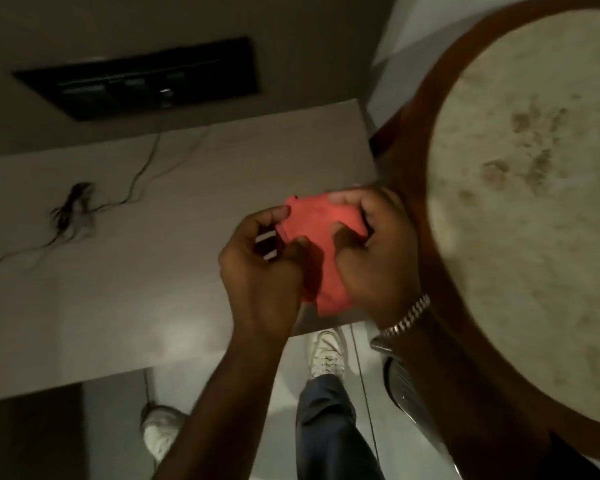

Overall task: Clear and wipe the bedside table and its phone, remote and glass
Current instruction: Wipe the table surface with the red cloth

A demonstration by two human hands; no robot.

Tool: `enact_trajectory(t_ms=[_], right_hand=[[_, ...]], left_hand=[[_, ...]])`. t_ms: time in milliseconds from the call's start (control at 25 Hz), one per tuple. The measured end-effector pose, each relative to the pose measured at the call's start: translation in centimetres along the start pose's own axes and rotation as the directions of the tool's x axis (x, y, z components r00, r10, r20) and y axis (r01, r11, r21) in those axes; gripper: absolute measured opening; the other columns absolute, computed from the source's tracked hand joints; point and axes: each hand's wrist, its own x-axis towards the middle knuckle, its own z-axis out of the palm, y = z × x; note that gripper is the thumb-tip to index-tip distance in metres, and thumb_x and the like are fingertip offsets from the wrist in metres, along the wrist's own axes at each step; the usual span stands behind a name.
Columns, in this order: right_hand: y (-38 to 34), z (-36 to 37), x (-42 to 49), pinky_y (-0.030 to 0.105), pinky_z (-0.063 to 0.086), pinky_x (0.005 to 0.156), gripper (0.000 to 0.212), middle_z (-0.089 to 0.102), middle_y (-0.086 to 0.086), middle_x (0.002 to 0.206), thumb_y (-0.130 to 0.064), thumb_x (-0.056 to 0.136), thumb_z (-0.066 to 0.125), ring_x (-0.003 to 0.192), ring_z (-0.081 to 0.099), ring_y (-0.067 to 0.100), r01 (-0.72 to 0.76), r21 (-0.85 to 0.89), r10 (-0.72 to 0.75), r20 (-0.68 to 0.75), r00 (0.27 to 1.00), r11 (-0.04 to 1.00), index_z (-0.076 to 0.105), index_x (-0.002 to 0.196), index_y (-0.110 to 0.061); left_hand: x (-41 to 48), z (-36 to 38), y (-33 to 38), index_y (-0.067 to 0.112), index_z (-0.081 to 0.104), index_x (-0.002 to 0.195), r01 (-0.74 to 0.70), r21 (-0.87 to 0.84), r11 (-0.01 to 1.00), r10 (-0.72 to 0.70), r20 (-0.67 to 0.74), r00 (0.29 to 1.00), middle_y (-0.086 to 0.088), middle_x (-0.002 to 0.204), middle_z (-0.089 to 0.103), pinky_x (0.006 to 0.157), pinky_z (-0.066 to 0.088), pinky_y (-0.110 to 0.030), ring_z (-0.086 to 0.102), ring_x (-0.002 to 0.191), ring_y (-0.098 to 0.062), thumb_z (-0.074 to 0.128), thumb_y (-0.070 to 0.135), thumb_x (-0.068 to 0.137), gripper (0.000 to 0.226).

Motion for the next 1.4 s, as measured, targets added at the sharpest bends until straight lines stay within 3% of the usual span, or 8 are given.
enact_trajectory(t_ms=[120,200,320,480,640,880,1160,1400], right_hand=[[-0.2,8.3,2.3,0.019,0.051,0.086,0.030,0.069,0.001,0.100,0.009,0.076,0.058,0.086,0.062,0.006,-0.188,0.220,0.156,0.155,0.976,0.957,0.070,0.097,-0.010],[1.5,12.5,3.9,0.023,0.052,0.089,0.027,0.072,0.009,0.103,0.000,0.075,0.057,0.088,0.065,0.013,-0.183,0.140,0.167,0.118,0.979,0.973,0.071,0.094,-0.012],[3.8,16.3,3.8,0.040,0.042,0.106,0.038,0.059,0.019,0.130,-0.020,0.076,0.049,0.122,0.053,0.037,0.203,-0.386,-0.181,0.092,0.979,0.900,0.069,0.108,-0.013],[4.8,17.8,0.9,0.053,0.020,0.119,0.056,0.034,0.007,0.158,-0.042,0.097,0.032,0.146,0.030,0.030,0.550,-0.591,-0.362,0.415,0.835,0.590,0.034,0.148,-0.020],[4.9,19.4,5.8,0.055,0.018,0.118,0.060,0.032,0.007,0.158,-0.044,0.095,0.033,0.147,0.026,0.030,0.472,-0.663,-0.324,0.344,0.881,0.580,0.029,0.150,-0.020],[3.8,20.5,11.9,0.055,0.019,0.117,0.061,0.034,0.009,0.157,-0.043,0.093,0.036,0.146,0.027,0.033,0.400,-0.657,-0.322,0.244,0.915,0.639,0.032,0.149,-0.019],[7.0,15.7,17.2,0.057,0.017,0.116,0.060,0.035,0.014,0.155,-0.042,0.095,0.031,0.144,0.029,0.037,-0.063,-0.732,-0.069,-0.149,0.986,0.679,0.031,0.149,-0.015],[10.7,10.3,12.5,0.054,0.025,0.117,0.057,0.038,0.014,0.153,-0.040,0.097,0.035,0.143,0.032,0.035,0.082,-0.766,-0.190,-0.053,0.980,0.638,0.031,0.148,-0.015]], left_hand=[[5.0,-5.2,-2.8,0.011,0.068,0.105,-0.097,0.044,0.994,0.102,-0.121,0.987,0.013,0.093,0.067,0.074,0.054,-0.015,0.065,0.081,0.004,0.064,-0.009,0.080,0.033],[8.1,-7.6,-5.2,0.009,0.066,0.108,-0.148,0.133,0.980,0.161,-0.093,0.983,0.013,0.093,0.067,0.072,0.051,-0.012,0.064,0.079,0.006,0.061,-0.007,0.082,0.032],[10.6,-11.1,-9.4,0.005,0.063,0.120,-0.273,0.356,0.894,0.267,0.067,0.961,-0.008,0.113,0.070,0.090,0.054,-0.028,0.066,0.101,-0.018,0.058,0.006,0.084,0.036],[11.9,-13.7,-14.2,0.001,0.061,0.126,-0.575,0.672,0.467,0.520,0.317,0.793,-0.022,0.135,0.059,0.111,0.039,-0.045,0.052,0.129,-0.036,0.054,0.015,0.088,0.041],[16.4,-13.3,-13.6,0.001,0.033,0.148,-0.560,0.793,0.240,0.409,0.440,0.799,-0.022,0.158,0.028,0.121,0.017,-0.050,0.023,0.148,-0.035,0.037,0.034,0.093,0.065],[21.5,-12.1,-11.3,0.004,0.017,0.153,-0.459,0.876,0.151,0.349,0.387,0.854,-0.019,0.163,0.015,0.123,0.009,-0.050,0.010,0.152,-0.032,0.028,0.053,0.094,0.077],[23.5,-8.3,-10.1,0.008,0.005,0.155,-0.446,0.891,0.082,0.308,0.403,0.862,-0.014,0.165,0.003,0.121,0.001,-0.058,-0.001,0.153,-0.032,0.013,0.059,0.094,0.080],[23.5,-8.1,-9.7,0.008,0.004,0.155,-0.454,0.885,0.101,0.315,0.405,0.859,-0.014,0.166,0.001,0.121,0.002,-0.058,-0.003,0.153,-0.028,0.015,0.059,0.094,0.080]])
